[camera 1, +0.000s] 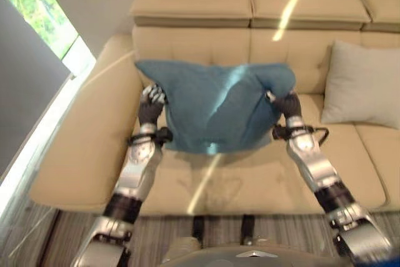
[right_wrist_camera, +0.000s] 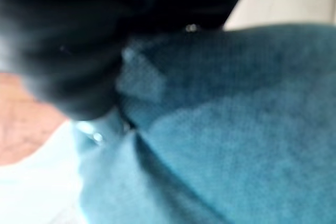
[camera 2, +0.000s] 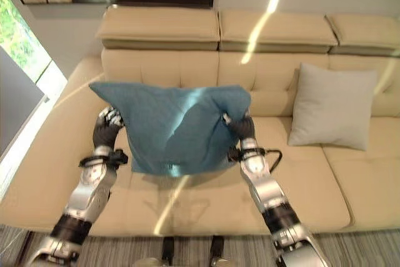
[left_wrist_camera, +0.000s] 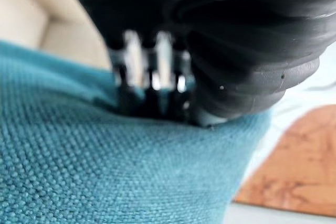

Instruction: Pick up all the scattered cushions and arrange them neatly on the sofa.

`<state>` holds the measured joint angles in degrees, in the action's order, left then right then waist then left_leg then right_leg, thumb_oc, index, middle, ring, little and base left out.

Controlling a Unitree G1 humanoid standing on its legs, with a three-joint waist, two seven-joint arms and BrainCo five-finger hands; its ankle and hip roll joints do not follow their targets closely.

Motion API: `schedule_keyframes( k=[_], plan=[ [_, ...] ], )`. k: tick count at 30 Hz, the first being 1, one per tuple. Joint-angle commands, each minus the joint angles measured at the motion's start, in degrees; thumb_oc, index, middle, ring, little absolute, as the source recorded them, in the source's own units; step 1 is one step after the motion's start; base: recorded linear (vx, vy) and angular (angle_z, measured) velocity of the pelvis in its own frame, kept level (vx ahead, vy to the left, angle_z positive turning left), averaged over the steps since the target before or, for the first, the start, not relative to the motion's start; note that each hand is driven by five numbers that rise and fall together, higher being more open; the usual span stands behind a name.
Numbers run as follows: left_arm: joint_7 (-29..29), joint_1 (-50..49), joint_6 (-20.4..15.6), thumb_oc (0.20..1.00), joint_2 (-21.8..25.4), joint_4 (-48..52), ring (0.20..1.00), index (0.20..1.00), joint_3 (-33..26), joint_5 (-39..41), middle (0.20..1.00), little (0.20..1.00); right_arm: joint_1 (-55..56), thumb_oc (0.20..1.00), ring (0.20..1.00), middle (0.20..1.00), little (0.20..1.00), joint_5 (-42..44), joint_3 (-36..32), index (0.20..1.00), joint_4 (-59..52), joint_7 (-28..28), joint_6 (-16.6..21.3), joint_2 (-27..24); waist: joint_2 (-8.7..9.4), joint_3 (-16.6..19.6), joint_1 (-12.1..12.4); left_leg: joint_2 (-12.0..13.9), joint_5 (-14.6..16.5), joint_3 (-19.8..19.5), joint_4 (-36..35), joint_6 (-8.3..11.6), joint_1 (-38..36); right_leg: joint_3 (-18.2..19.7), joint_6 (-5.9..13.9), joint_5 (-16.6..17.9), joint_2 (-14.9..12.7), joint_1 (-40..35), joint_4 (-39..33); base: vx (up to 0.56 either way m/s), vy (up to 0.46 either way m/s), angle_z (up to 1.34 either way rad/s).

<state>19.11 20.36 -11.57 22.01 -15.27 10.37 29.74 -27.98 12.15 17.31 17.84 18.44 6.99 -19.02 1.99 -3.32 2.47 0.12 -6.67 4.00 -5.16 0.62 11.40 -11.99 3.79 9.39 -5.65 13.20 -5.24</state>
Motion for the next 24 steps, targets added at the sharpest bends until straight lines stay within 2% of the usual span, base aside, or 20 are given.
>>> schedule_keyframes(
  k=[1, 2, 4, 7, 11, 16, 24],
  plan=[
    [-0.21, 12.10, -5.98, 0.200, 1.46, 0.49, 0.200, 0.200, 6.31, -3.47, 0.200, 0.200, -10.64, 0.200, 0.200, 0.200, 0.200, -1.04, 3.13, 0.200, -4.15, 0.94, 4.49, 0.62, -0.67, -0.85, -0.15, 2.53, 3.08, 2.76, 0.16, 3.66, 0.77, -0.11, 4.79, -5.45, -0.69, -2.56, 0.24, -0.09, 0.036, 0.01],
    [0.81, 16.71, -6.62, 0.200, 3.03, -1.99, 0.200, 0.200, 7.23, -3.25, 0.200, 0.200, -14.79, 0.200, 0.200, 0.200, 0.200, -0.54, 3.93, 0.200, -1.90, 1.86, 4.44, -0.01, -0.57, -0.89, -0.11, 2.35, 2.60, 2.61, 0.16, 4.04, 3.14, 0.21, 4.91, -4.80, -0.58, -0.19, 0.24, -0.08, 0.023, -0.01],
    [1.14, 18.78, -6.90, 0.200, 3.71, -3.04, 0.200, 0.200, 7.73, -3.27, 0.200, 0.200, -17.00, 0.200, 0.200, 0.200, 0.200, -0.38, 4.12, 0.200, -0.91, 2.22, 4.59, -0.34, -0.46, -0.59, -0.12, 2.29, 2.03, 2.49, 0.16, 4.21, 4.68, 0.26, 4.91, -4.34, -0.53, 1.41, 0.24, -0.03, 0.012, 0.00],
    [2.00, 29.56, -8.14, 0.200, 7.69, -9.51, 0.200, 0.200, 11.55, -2.62, 0.200, 0.200, -26.10, 0.200, 0.200, 0.200, 0.200, 0.18, 6.48, 0.200, 4.39, 3.58, 4.68, -2.78, -0.06, -0.25, -0.24, 1.77, 1.15, 2.27, 0.16, 4.76, 9.15, 0.64, 5.22, -3.24, -0.42, 5.90, 0.24, -0.01, 0.038, 0.02],
    [2.18, 35.05, -9.05, 0.200, 8.94, -13.12, 0.200, 0.200, 13.13, -1.04, 0.200, 0.200, -31.08, 0.200, 0.200, 0.200, 0.200, 0.25, 7.73, 0.200, 7.30, 4.54, 5.20, -3.89, 0.26, -0.48, -0.17, 1.56, 0.64, 1.90, 0.16, 4.83, 11.63, 0.79, 5.52, -2.61, -0.49, 8.60, 0.24, 0.01, 0.022, -0.03],
    [2.56, 38.96, -9.39, 0.200, 9.46, -15.99, 0.200, 0.200, 14.25, 0.65, 0.200, 0.200, -35.01, 0.200, 0.200, 0.200, 0.200, 0.61, 9.04, 0.200, 9.84, 5.47, 5.21, -4.78, 0.46, -0.96, 0.13, 1.37, 0.12, 1.35, 0.16, 4.97, 13.34, 1.09, 5.79, -2.26, -0.35, 10.41, 0.24, 0.00, 0.006, -0.02],
    [2.01, 39.56, -9.14, 0.200, 7.97, -20.28, 0.200, 0.200, 14.55, 2.21, 0.200, 0.200, -37.89, 0.200, 0.200, 0.200, 0.200, 1.22, 11.34, 0.200, 15.76, 5.34, 4.02, -5.55, 0.96, -2.11, 0.27, 1.48, -0.90, 0.71, 0.16, 5.17, 18.14, 1.07, 5.94, -1.31, -0.41, 15.99, 0.24, 0.00, 0.000, 0.00]
  ],
)
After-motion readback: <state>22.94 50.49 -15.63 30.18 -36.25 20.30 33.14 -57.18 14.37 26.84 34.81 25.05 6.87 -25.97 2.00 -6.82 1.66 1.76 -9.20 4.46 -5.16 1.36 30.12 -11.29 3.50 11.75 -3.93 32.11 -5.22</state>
